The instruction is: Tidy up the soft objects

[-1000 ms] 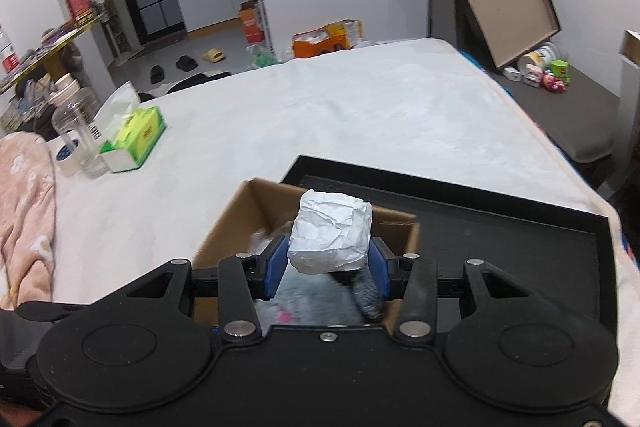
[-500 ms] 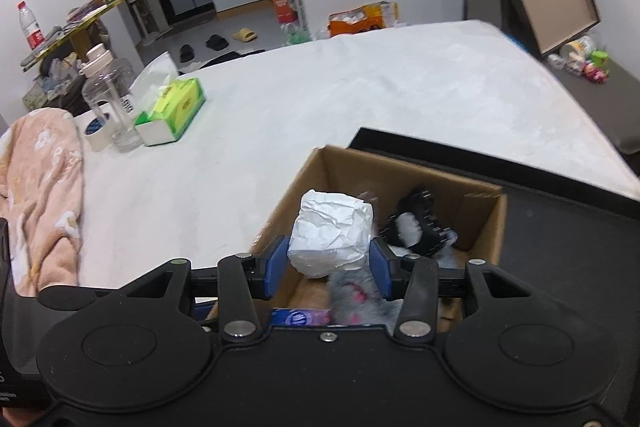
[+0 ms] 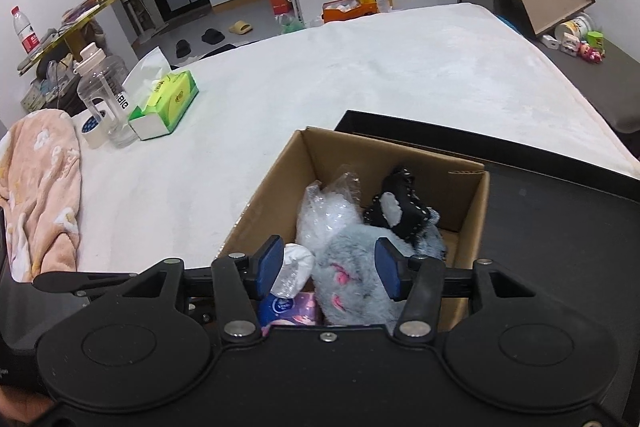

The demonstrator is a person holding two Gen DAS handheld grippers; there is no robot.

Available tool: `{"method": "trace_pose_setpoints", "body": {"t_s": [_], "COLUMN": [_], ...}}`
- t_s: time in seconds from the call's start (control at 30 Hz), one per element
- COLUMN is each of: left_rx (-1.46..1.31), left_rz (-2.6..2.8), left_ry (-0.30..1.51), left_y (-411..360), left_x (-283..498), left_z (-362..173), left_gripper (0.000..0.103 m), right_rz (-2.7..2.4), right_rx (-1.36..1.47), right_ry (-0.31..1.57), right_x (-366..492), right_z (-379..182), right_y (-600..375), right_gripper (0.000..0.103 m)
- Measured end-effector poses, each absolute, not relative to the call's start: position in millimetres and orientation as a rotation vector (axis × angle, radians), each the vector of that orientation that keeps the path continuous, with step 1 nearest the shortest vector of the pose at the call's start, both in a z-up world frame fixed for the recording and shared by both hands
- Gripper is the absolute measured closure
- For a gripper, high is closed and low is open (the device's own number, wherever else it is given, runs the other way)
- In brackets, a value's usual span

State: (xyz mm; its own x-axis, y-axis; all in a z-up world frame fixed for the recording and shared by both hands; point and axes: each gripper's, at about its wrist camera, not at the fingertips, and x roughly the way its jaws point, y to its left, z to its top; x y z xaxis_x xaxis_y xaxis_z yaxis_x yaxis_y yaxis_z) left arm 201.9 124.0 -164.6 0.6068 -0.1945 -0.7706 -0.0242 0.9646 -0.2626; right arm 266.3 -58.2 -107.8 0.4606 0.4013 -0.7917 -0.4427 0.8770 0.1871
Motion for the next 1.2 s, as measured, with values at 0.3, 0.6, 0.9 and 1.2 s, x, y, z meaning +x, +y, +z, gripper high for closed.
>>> {"method": "trace_pose_setpoints", "body": {"t_s": [0.3, 0.6, 0.9, 1.2], "left_rx": [-0.199, -0.122, -0.046, -0.034], "left_rz": [-0.082, -0.087, -0.144, -0.109], "left_ry": [0.938, 0.976, 0.97, 0.968], "left_y": [118, 105, 78, 79], "left_x": [203, 213, 214, 212], "left_z": [-160, -133, -80, -35], "left_gripper": [0.084, 0.07, 0.046, 0.034], "right_rz": [0.464, 0.349, 0.261, 0.215], "right_rx": [-0.023, -0.02, 0.056, 0.118], "right_ry": [0.972, 0.933, 0.897, 0.876], "right_x": [259, 247, 231, 217], "right_z": [-103, -74, -54, -34], "right_y": [-86, -136, -178, -209], "right_gripper": [0.049, 0.034, 0.015, 0.0]}}
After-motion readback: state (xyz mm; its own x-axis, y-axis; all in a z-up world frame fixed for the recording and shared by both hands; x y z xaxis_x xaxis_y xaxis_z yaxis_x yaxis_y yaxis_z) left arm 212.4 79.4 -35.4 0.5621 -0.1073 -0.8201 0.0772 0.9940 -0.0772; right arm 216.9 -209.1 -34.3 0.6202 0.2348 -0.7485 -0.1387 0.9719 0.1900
